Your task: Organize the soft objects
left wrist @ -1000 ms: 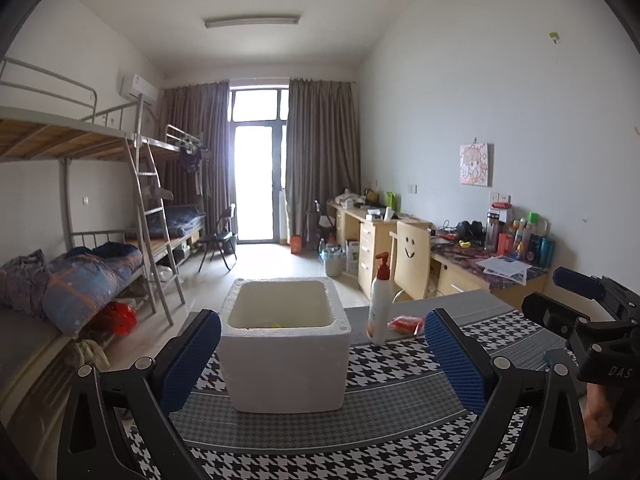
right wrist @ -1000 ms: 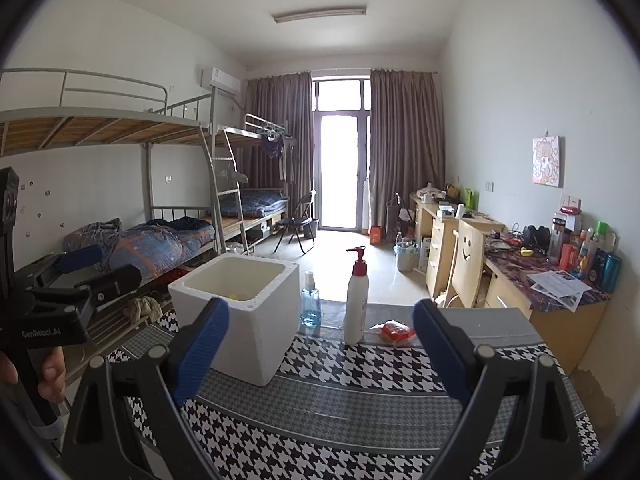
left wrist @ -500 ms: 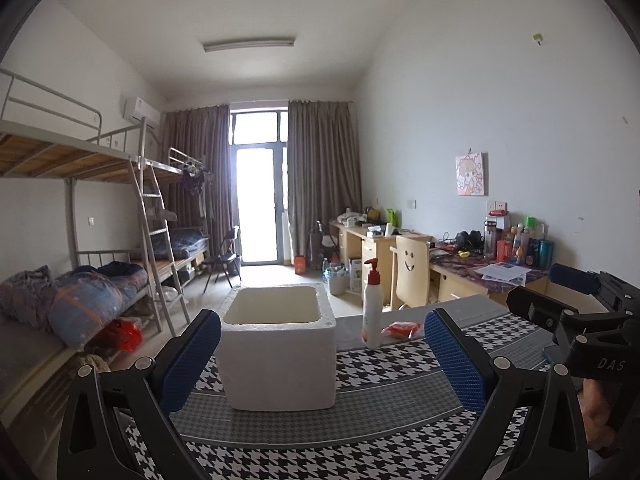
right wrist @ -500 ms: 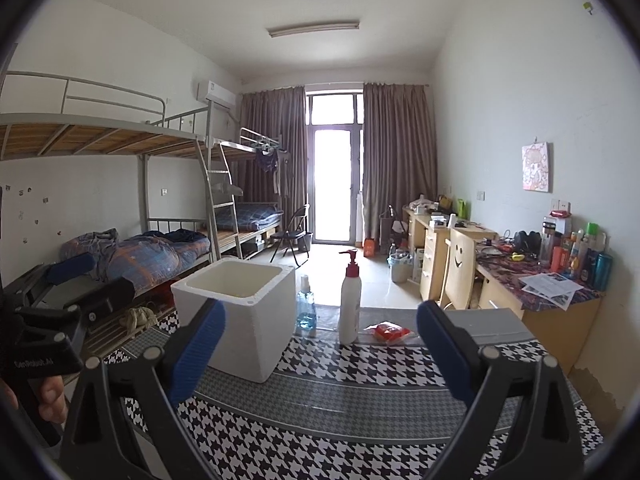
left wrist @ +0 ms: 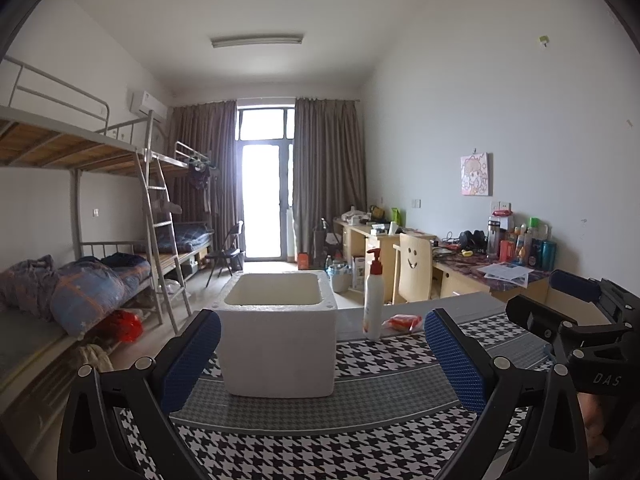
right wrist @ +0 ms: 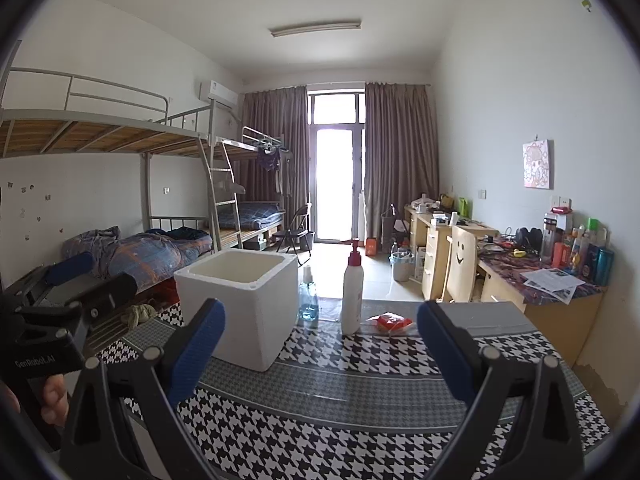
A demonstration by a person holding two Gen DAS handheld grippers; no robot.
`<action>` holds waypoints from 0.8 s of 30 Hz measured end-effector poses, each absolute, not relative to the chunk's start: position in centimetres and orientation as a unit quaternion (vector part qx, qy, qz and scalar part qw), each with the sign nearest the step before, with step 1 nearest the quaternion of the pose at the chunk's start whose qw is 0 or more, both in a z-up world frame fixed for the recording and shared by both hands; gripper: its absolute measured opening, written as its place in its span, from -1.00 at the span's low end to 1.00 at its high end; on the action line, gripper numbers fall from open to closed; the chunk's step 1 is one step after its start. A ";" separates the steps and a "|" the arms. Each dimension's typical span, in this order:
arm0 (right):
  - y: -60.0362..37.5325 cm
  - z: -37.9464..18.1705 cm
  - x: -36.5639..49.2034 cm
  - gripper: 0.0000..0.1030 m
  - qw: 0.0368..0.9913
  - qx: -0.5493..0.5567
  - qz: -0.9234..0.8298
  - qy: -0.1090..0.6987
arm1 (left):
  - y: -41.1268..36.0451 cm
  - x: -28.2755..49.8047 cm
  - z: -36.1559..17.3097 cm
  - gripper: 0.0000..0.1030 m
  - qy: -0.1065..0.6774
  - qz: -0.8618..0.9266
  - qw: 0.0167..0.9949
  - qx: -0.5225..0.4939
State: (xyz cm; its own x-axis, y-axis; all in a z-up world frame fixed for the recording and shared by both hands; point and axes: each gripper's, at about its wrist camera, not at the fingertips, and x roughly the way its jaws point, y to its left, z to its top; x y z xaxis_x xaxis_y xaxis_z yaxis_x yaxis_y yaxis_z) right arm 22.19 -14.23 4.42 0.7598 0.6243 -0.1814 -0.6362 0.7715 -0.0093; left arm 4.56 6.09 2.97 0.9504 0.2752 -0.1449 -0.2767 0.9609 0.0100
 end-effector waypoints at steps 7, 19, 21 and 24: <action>-14.3 3.5 21.7 0.91 0.936 -0.041 0.340 0.083 | 6.0 4.5 2.0 0.98 0.080 0.145 0.986 -0.010; -14.6 2.1 21.7 0.91 0.933 -0.038 0.346 0.089 | 5.8 4.5 0.8 0.98 0.087 0.157 0.984 -0.009; -14.6 2.0 21.6 0.91 0.932 -0.037 0.349 0.090 | 5.7 4.5 0.5 0.98 0.088 0.162 0.983 -0.005; -14.6 1.9 21.5 0.91 0.930 -0.031 0.354 0.095 | 6.0 4.5 0.4 0.98 0.093 0.163 0.982 -0.010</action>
State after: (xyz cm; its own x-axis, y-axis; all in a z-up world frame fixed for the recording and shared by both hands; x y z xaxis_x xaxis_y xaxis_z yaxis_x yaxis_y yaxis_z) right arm 21.53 -14.62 1.89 0.7312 0.6528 -0.1980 -0.6645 0.7472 0.0094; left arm 4.55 6.01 0.42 0.9296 0.3179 -0.1867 -0.3217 0.9468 0.0106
